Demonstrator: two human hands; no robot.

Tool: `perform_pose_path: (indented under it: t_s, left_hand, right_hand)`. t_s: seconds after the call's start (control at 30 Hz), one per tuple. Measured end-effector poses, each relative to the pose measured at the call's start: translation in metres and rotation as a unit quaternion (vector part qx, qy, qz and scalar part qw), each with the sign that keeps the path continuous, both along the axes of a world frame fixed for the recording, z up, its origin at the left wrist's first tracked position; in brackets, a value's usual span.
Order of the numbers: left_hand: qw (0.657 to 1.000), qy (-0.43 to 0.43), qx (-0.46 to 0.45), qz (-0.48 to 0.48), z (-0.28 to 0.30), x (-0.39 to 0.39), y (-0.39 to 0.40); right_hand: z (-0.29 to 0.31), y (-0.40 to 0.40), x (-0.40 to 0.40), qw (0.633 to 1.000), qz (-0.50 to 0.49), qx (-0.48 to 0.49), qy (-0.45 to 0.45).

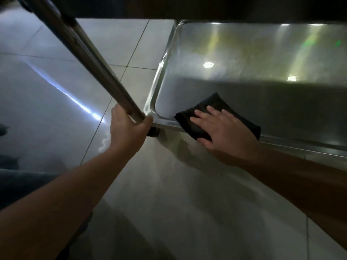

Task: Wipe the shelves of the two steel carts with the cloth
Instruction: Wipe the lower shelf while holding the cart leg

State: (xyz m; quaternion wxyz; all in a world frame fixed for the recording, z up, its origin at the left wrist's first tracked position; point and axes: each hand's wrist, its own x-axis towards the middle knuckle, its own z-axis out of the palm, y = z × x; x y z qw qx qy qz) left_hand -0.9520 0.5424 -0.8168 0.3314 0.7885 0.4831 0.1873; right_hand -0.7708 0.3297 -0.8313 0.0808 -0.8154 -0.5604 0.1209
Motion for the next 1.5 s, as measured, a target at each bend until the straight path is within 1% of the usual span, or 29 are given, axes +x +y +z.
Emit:
perform_pose_path:
  t_s: [0.03,0.07,0.13,0.17,0.2,0.27,0.33,0.4,0.47,0.53,0.6,0.8,0.97,1.03,1.23,1.5]
  left_hand:
    - [0.998,0.051,-0.003,0.023,-0.004,-0.001,-0.005]
    - [0.993,0.095,-0.030,0.062,-0.008,-0.002,-0.015]
    - [0.976,0.148,-0.098,0.127,-0.013,-0.002,-0.047]
    - [0.973,0.163,-0.109,0.119,-0.015,-0.003,-0.068]
    - [0.975,0.175,-0.108,0.086,-0.018,-0.004,-0.088]
    - [0.978,0.189,-0.083,-0.014,-0.019,-0.005,-0.124]
    - [0.971,0.196,-0.023,-0.133,-0.016,0.001,-0.148]
    - [0.949,0.188,0.044,-0.249,-0.009,0.014,-0.161]
    - [0.922,0.162,0.108,-0.335,-0.003,0.031,-0.169]
    - [0.894,0.149,0.157,-0.392,0.001,0.049,-0.176]
    - [0.874,0.152,0.181,-0.423,0.000,0.065,-0.184]
    - [0.825,0.172,0.256,-0.474,-0.006,0.092,-0.218]
    - [0.783,0.216,0.266,-0.520,-0.012,0.115,-0.241]
    - [0.777,0.220,0.265,-0.527,-0.011,0.123,-0.248]
    - [0.776,0.215,0.256,-0.536,-0.016,0.144,-0.281]
    - [0.739,0.210,0.278,-0.577,-0.015,0.188,-0.321]
  right_hand:
    - [0.000,-0.008,0.003,1.000,-0.001,-0.002,-0.004]
    - [0.000,-0.015,0.006,1.000,-0.003,-0.003,-0.007]
    - [-0.001,-0.029,0.010,1.000,-0.008,-0.003,-0.016]
    - [-0.002,-0.036,0.012,1.000,-0.011,-0.001,-0.020]
    - [-0.003,-0.043,0.015,1.000,-0.014,0.002,-0.023]
    - [-0.005,-0.059,0.022,1.000,-0.018,0.005,-0.021]
    - [-0.006,-0.076,0.031,0.999,-0.020,0.002,-0.028]
    - [-0.007,-0.095,0.041,0.999,-0.023,-0.006,-0.036]
    - [-0.008,-0.117,0.051,0.999,-0.028,-0.013,-0.038]
    - [-0.008,-0.139,0.062,0.999,-0.037,-0.017,-0.035]
    - [-0.007,-0.161,0.071,0.998,-0.050,-0.019,-0.029]
    - [-0.004,-0.231,0.100,0.995,-0.090,-0.031,-0.029]
    - [0.003,-0.282,0.122,0.993,-0.102,-0.052,-0.039]
    - [0.005,-0.299,0.130,0.991,-0.110,-0.060,-0.040]
    - [0.011,-0.350,0.152,0.987,-0.142,-0.070,-0.029]
    - [0.012,-0.427,0.184,0.974,-0.205,-0.090,-0.037]
